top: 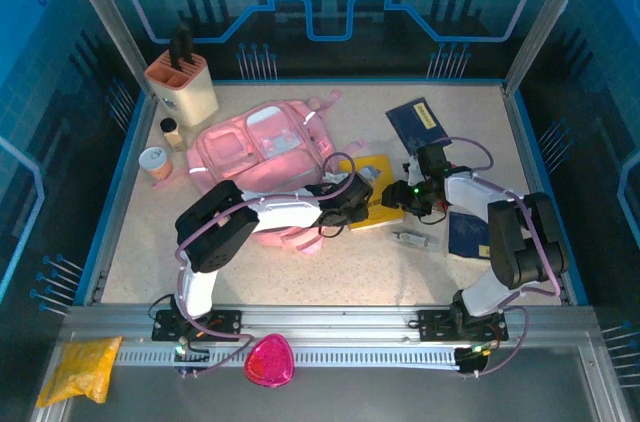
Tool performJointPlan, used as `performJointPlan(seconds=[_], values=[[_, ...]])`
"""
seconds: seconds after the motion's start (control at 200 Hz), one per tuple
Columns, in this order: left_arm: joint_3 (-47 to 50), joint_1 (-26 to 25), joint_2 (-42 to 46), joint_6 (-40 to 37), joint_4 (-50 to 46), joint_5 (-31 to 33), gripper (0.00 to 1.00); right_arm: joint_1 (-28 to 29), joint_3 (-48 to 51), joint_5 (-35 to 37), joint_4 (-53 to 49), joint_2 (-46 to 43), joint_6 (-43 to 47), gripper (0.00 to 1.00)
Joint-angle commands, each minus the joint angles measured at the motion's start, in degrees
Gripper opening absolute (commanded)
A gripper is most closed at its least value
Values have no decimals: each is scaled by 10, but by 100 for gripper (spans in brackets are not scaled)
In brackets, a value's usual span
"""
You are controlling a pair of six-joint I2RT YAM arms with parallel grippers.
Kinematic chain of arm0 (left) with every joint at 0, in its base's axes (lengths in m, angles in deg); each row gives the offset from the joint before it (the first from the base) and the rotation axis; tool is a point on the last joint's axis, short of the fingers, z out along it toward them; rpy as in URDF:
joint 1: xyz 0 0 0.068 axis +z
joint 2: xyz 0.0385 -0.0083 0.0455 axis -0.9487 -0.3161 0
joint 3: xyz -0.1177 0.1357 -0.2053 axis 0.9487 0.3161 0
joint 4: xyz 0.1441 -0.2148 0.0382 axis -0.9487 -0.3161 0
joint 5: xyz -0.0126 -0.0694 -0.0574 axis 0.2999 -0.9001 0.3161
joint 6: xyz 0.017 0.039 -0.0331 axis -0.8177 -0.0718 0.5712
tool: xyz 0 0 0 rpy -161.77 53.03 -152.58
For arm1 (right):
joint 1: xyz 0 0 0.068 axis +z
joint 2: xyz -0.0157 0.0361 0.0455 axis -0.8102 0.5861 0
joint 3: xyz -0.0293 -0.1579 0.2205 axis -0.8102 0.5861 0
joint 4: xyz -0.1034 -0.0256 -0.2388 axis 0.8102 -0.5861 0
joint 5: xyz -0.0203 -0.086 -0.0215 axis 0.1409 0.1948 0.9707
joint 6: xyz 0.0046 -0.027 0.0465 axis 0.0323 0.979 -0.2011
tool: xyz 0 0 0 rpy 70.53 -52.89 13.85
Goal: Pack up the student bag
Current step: Pick up the book from the center of the table.
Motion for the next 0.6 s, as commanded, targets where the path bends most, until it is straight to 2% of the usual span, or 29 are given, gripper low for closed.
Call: performJointPlan(seconds=[0.0,0.41,0.595], values=[[-10,2,-11,-17,-36,17,47,-5,-10,-40,-9,-20,-5,53],[-13,2,-14,-18,-36,15,47,-39,9,-81,4,-32,-10,36],[-13,2,-14,-18,-36,15,47,-39,10,-95,-2,-43,-9,33]])
